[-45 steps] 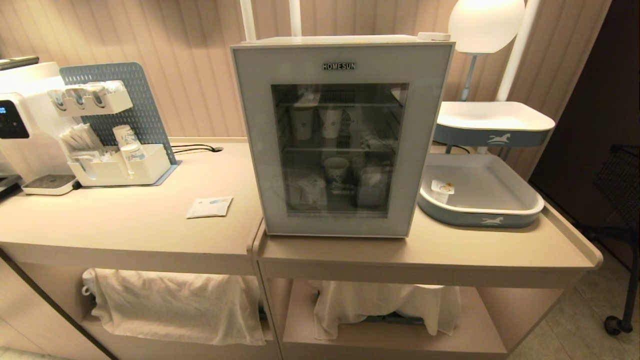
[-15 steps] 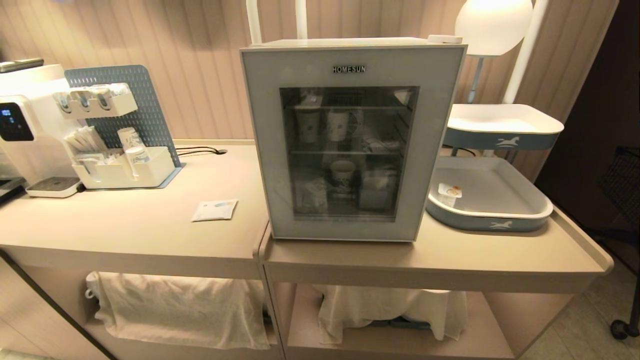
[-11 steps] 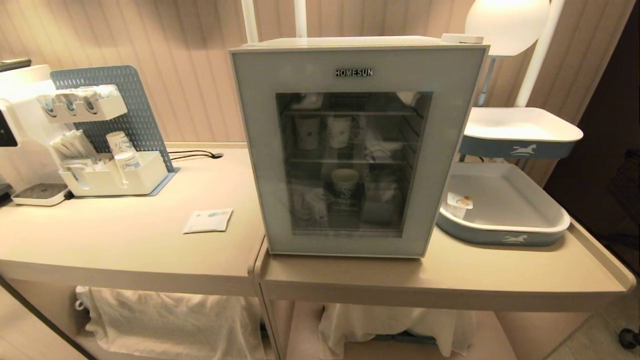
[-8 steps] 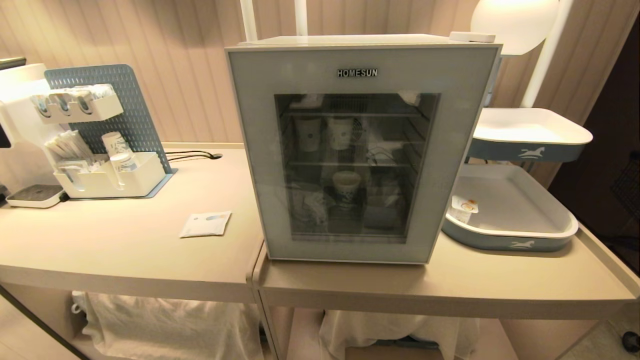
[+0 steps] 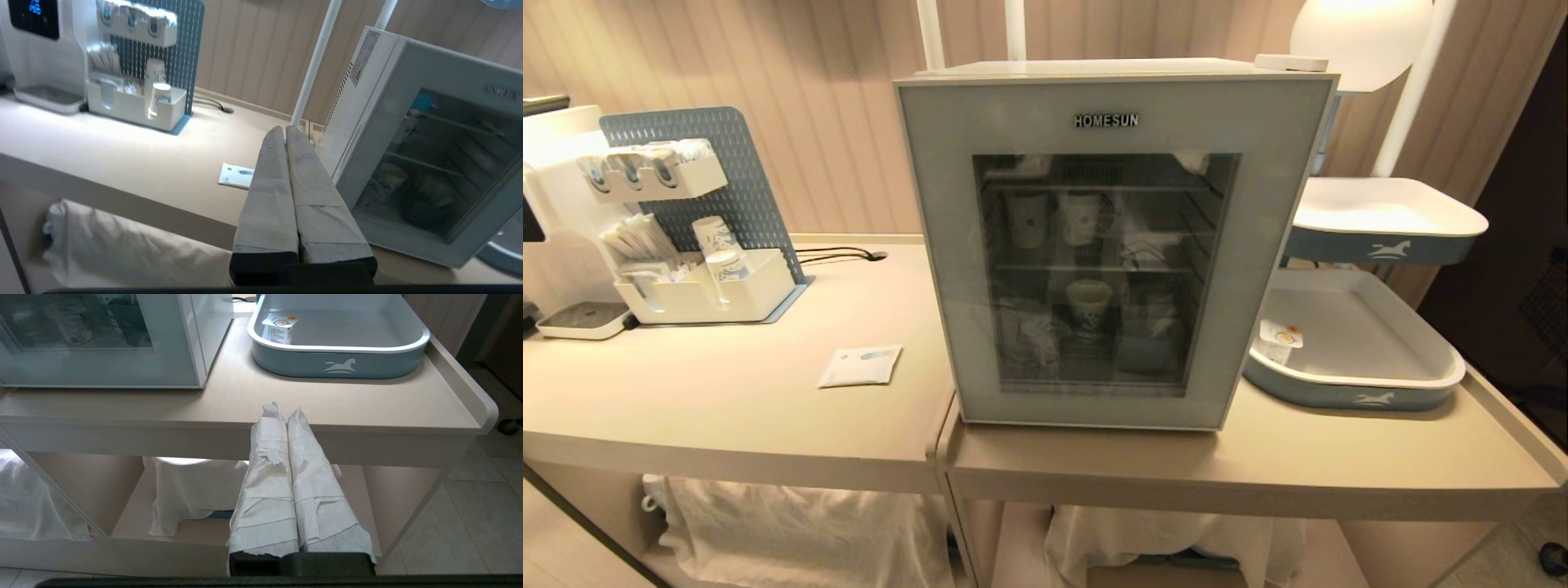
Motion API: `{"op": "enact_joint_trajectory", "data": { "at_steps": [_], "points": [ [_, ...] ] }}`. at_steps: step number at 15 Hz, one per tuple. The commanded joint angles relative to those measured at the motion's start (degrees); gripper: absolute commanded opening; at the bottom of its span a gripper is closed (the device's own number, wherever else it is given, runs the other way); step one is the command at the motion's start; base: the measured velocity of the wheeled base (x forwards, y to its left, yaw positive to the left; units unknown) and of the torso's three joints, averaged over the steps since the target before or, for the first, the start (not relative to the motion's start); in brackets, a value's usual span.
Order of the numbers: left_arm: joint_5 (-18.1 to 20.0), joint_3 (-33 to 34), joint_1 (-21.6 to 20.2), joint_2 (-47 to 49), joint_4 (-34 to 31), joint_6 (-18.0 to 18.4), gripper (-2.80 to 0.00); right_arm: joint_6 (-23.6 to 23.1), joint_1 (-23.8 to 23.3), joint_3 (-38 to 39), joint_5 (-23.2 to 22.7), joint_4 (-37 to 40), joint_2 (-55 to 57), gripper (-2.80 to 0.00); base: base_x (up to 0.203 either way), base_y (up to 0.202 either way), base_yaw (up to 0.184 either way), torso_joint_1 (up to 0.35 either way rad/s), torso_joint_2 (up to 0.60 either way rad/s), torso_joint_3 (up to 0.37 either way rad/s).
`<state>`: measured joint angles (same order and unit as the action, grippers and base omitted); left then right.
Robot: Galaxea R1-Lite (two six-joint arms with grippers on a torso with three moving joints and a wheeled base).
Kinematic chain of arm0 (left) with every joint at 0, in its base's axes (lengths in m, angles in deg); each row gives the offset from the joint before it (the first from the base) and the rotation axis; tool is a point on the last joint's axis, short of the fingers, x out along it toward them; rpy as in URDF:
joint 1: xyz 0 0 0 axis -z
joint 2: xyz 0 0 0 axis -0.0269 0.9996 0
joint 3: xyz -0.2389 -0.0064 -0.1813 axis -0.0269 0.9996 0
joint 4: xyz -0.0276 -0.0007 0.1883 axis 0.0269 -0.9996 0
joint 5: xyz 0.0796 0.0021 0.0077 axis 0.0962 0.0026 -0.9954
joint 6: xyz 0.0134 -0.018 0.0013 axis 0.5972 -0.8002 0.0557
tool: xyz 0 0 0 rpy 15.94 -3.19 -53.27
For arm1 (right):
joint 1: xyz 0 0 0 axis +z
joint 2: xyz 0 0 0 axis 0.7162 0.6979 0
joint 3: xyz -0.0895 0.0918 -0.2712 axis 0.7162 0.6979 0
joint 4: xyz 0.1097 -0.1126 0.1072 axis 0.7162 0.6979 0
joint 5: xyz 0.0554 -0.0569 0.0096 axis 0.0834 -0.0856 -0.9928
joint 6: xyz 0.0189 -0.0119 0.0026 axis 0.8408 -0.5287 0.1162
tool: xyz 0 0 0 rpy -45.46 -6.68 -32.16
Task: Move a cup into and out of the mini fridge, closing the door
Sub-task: Open the freezer door
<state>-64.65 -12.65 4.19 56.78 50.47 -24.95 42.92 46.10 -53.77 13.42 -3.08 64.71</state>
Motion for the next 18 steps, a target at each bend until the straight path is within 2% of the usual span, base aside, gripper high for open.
{"op": "enact_joint_trajectory", "data": {
  "at_steps": [1, 3, 4, 5, 6, 7, 10, 11, 12, 13, 15, 18],
  "points": [
    [-1.36, -11.35, 1.77, 18.81, -5.01, -2.77, -2.80, -0.03, 0.00, 0.00, -0.01, -0.02, 0.09, -2.80, 0.000, 0.000, 0.000, 0.000, 0.00, 0.000],
    [-1.65, -19.10, 3.24, 34.15, -7.57, -5.72, -2.80, -0.03, 0.00, 0.00, -0.01, -0.02, 0.09, -2.80, 0.000, 0.000, 0.000, 0.000, 0.00, 0.000],
    [-0.45, -22.46, 3.37, 41.70, -7.56, -6.89, -2.80, -0.03, 0.00, 0.00, -0.01, -0.02, 0.09, -2.80, 0.000, 0.000, 0.000, 0.000, 0.00, 0.000],
    [1.99, -25.63, 3.20, 48.57, -6.96, -7.85, -2.80, -0.03, 0.00, -0.09, -0.01, -0.02, 0.09, -2.80, 0.000, 0.000, 0.000, 0.000, 0.00, 0.000],
    [6.88, -28.60, 2.77, 54.45, -6.16, -8.64, -2.80, -0.03, 0.00, -0.06, -0.01, -0.02, 0.09, -2.80, 0.000, 0.000, 0.000, 0.000, 0.00, 0.000],
    [16.09, -31.09, 1.78, 59.08, -5.48, -9.27, -2.80, -0.03, 0.08, 0.00, -0.01, -0.02, 0.09, -2.80, 0.000, 0.000, 0.000, 0.000, 0.00, 0.000],
    [53.79, -33.76, -4.37, 66.71, -1.86, -8.97, -2.80, 0.06, 0.00, 0.00, -0.01, -0.02, 0.09, -2.80, 0.000, 0.000, 0.000, 0.000, 0.00, 0.000],
    [64.38, -32.21, -7.62, 68.95, 1.79, -6.81, -2.80, 0.06, 0.05, 0.00, -0.01, -0.02, 0.09, -2.80, 0.000, 0.000, 0.000, 0.000, 0.00, 0.000],
    [72.19, -28.85, -10.42, 70.76, 6.54, -3.77, -2.80, 0.06, 0.00, 0.00, -0.01, -0.02, 0.09, -2.80, 0.000, 0.000, 0.000, 0.000, 0.00, 0.000],
    [77.72, -24.29, -12.26, 72.26, 12.06, -0.42, -2.80, 0.06, 0.00, 0.00, -0.01, -0.02, 0.09, -2.80, 0.000, 0.000, 0.000, 0.000, 0.00, 0.000],
    [84.34, -16.33, -13.63, 74.26, 22.14, 3.84, -2.80, 0.06, 0.04, -0.06, -0.01, -0.02, 0.09, -2.80, 0.000, 0.000, 0.000, 0.000, 0.00, 0.000],
    [86.65, -10.67, -13.13, 80.41, 38.58, 5.50, -2.80, 0.06, 0.00, 0.00, -0.01, -0.02, 0.09, -2.80, 0.000, 0.000, 0.000, 0.000, 0.00, 0.000]
  ]
}}
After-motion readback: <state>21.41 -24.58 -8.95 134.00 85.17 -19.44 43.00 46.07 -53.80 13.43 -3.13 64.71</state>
